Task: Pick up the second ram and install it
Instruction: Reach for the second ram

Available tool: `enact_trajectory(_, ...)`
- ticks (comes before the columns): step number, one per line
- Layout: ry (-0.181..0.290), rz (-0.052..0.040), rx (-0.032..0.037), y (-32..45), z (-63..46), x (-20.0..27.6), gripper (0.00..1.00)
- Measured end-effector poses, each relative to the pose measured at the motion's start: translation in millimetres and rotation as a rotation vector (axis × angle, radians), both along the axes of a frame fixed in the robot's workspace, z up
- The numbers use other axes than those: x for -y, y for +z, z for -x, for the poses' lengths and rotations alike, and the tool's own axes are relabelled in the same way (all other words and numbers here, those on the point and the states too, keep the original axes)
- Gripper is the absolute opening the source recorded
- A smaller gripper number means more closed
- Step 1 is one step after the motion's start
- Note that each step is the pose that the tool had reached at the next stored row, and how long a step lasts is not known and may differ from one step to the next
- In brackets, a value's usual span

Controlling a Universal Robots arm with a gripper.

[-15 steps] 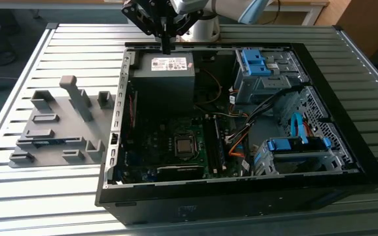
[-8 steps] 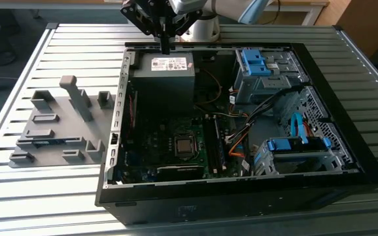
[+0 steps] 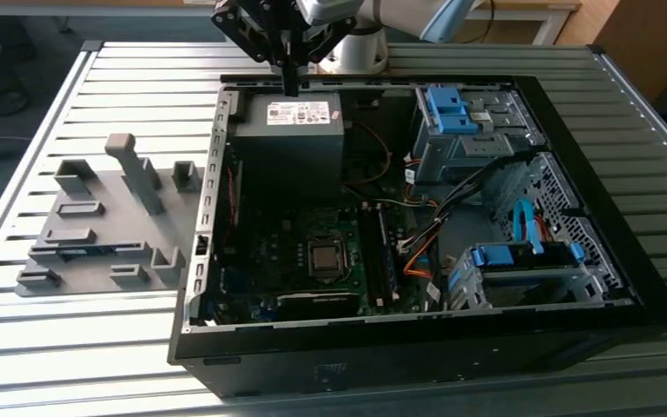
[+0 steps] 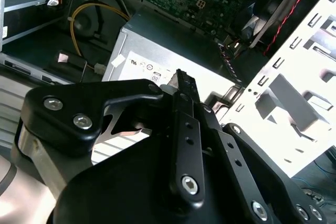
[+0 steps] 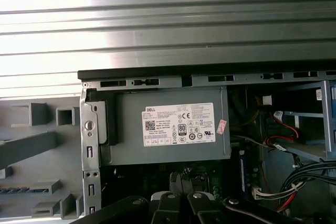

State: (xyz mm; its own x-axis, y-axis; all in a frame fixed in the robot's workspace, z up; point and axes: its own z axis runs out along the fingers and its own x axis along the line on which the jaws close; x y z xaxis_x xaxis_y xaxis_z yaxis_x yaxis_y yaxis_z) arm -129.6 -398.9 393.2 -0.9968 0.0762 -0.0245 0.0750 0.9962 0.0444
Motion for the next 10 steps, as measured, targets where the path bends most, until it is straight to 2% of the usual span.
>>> enact_trajectory(2, 0.000, 0.0000, -0.0007, -0.4, 3.9, 0.0, 0.11)
enact_trajectory(10, 0.000, 0.0000, -0.0013, -0.7, 5.8, 0.0, 0.11)
